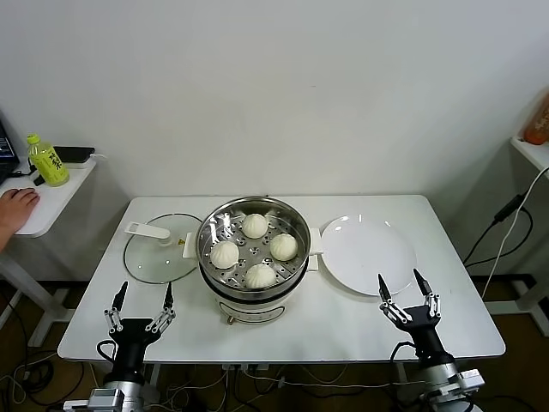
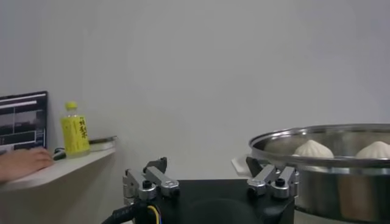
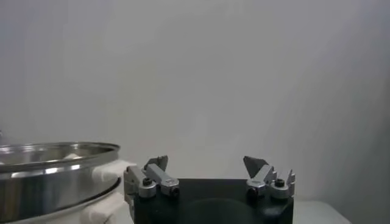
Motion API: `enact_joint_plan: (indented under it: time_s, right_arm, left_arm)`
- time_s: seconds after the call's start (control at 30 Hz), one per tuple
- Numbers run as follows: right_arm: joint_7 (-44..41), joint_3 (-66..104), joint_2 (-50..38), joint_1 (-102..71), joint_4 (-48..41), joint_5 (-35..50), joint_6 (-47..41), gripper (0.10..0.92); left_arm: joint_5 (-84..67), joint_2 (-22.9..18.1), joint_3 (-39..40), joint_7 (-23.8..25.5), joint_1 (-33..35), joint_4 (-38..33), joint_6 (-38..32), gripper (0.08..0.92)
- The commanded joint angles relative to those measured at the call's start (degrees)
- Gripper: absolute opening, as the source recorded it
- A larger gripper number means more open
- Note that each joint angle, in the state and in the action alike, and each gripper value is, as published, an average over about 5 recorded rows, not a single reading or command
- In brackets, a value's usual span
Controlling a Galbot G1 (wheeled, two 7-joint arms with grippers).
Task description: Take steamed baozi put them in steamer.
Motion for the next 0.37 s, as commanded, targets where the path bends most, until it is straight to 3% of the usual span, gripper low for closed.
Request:
enact_joint_plan:
  time_s: [0.03,0.37]
  right_arm:
    - [0.1,0.7,1.6,-3.2,0.4,-0.3,1.1,0.823]
    - [0.2,1.1,0.2,-1.7,0.7,0.1,0.3,0.823]
  left_arm:
    - [-1.1,0.2,-0.2,0.5,0.3,0.4,-0.5,0.823]
    - [-1.6,0.3,-0.6,0.3,0.7,0.6,-0.7,0.823]
